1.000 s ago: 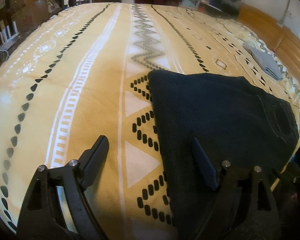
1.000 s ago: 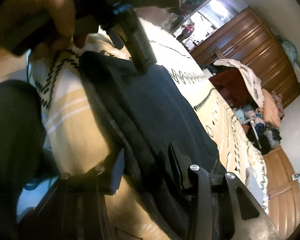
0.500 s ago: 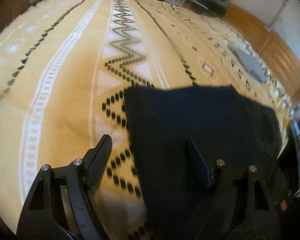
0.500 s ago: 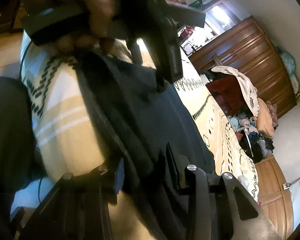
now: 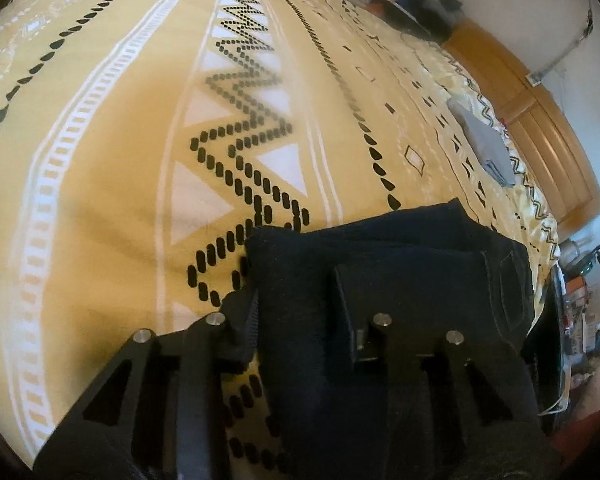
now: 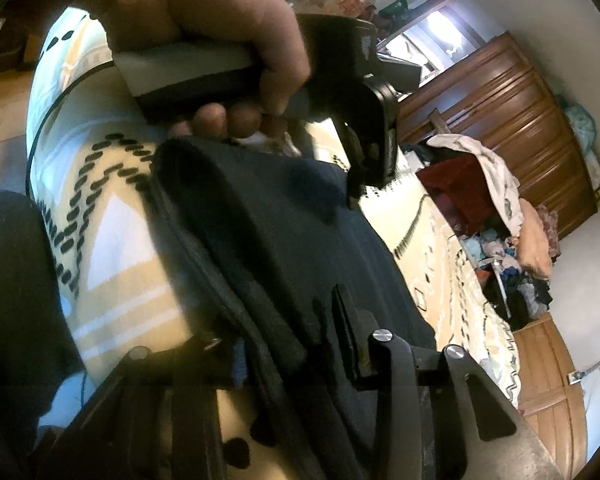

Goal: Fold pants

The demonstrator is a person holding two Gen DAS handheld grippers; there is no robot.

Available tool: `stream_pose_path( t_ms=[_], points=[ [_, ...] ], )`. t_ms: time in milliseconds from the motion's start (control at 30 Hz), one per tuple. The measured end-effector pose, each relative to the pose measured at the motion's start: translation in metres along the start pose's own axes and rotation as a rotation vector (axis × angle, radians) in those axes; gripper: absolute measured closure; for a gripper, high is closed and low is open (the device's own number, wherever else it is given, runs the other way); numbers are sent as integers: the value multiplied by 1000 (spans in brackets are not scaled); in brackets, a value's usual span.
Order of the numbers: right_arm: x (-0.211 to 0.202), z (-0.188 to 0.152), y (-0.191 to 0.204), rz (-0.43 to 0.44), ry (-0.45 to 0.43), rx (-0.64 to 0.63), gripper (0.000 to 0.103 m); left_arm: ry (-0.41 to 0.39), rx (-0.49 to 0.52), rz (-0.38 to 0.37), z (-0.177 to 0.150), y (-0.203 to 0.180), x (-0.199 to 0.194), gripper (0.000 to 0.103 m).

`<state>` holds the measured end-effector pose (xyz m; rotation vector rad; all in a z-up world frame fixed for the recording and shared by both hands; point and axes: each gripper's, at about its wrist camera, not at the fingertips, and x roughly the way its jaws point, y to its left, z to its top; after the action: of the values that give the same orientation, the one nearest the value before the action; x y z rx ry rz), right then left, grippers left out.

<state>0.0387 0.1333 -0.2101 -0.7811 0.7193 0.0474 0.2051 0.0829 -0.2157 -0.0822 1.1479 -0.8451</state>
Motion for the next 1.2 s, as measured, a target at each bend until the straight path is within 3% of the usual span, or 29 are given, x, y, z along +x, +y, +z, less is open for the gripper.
stream_pose_path(
  t_ms=[133,233,367,500,733,967,1200],
  points=[
    [-1,2,-5,33,12,44,86,-21,1,11,3,-2,-6,83],
    [-10,2,-28,70,-14,146,89,-54,-7,7,10,-13,-19,85],
    [-37,-9,-83,126,-78,355,90,-117,18,-12,29,-46,-40,85],
    [-59,-39,-146,190,-122,573,90,-187,69,-54,47,-103,-51,85],
    [-89,-145,-244,330,-163,1008,91,-233,220,-159,65,-227,-35,85],
    [-107,-272,-285,376,-152,1331,91,-96,394,-215,46,-346,44,86],
    [-106,-405,-295,459,-132,1665,90,65,410,-220,15,-417,149,86]
  ],
)
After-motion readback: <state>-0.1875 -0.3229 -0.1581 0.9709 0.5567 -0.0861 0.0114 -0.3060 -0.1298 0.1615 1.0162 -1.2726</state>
